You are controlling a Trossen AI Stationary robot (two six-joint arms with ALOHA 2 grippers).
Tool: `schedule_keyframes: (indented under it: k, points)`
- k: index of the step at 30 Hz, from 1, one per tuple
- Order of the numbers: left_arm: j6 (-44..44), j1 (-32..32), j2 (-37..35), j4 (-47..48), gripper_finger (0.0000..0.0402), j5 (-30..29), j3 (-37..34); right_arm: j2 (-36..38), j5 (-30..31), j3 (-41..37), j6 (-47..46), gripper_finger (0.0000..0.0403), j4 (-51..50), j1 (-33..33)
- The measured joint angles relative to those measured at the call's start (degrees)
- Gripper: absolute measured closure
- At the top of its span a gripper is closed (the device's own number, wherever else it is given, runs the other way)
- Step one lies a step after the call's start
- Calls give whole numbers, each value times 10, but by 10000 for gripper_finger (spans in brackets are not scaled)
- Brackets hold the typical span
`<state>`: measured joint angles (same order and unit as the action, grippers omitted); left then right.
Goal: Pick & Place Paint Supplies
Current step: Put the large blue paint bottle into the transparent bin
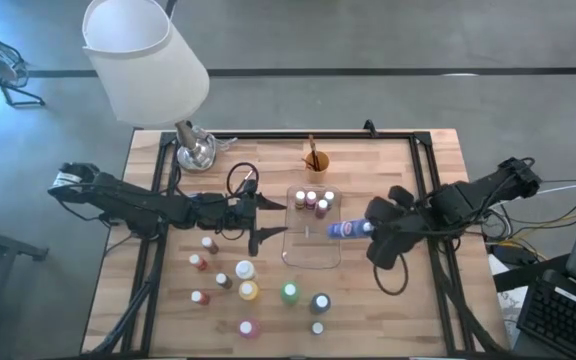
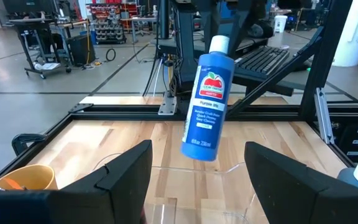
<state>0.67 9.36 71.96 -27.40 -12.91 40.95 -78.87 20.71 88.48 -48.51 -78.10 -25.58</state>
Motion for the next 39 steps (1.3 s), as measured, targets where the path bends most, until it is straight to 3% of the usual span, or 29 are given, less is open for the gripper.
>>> schedule_keyframes:
  k: [11, 23, 39]
  points:
    - [0, 0, 0, 0, 140, 0, 0, -59, -66, 41, 52, 285, 7, 45]
    - [0, 0, 0, 0, 140, 0, 0, -116, -99, 41, 141, 285, 16, 146]
    - [0, 0, -1, 3, 140, 0, 0, -204, -139, 41, 219, 287, 36, 203]
